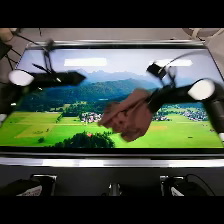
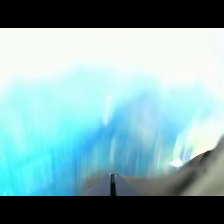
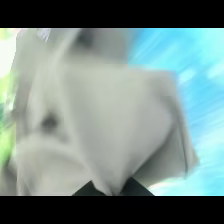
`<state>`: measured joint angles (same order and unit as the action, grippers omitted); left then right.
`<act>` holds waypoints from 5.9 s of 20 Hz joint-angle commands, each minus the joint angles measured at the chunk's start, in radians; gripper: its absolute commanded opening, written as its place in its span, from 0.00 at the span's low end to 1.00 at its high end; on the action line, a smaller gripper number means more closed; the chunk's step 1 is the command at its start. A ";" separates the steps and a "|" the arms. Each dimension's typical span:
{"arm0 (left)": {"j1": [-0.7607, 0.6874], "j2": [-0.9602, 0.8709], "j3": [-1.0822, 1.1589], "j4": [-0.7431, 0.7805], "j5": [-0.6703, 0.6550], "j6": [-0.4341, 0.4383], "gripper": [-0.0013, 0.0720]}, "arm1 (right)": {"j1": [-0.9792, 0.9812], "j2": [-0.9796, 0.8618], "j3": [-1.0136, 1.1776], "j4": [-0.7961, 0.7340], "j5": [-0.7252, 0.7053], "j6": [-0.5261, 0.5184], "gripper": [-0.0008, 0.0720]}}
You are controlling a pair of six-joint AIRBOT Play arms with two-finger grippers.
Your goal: Fold the shirts.
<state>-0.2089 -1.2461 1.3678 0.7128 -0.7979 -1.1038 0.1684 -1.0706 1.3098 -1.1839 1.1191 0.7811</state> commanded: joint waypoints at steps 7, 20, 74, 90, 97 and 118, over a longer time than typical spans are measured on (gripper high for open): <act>0.029 0.315 0.150 0.137 0.082 -0.052 0.05 | 0.005 0.086 0.525 0.011 0.126 0.073 0.05; 0.027 0.263 -0.234 0.630 -0.146 -0.482 0.05 | 0.285 -0.391 0.116 0.091 0.128 0.225 0.05; 0.286 0.452 0.571 0.306 0.138 -0.332 0.05 | -0.217 0.332 0.478 0.037 -0.113 0.146 0.04; 0.166 -0.377 0.508 0.335 0.011 -0.332 0.05 | -0.214 -0.300 0.029 -0.030 -0.072 0.311 0.05; 0.121 -0.642 0.508 0.335 -0.203 -0.333 0.05 | -0.214 -0.564 0.029 0.214 -0.310 0.346 0.05; 0.387 -0.260 -0.403 0.348 -0.491 -0.227 0.84 | -0.519 -0.455 -0.084 0.015 0.314 0.098 0.83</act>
<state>0.1711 -1.5318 1.0931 1.1248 -1.4052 -1.3647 -0.3542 -1.5272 1.2839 -1.1973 1.4303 0.9119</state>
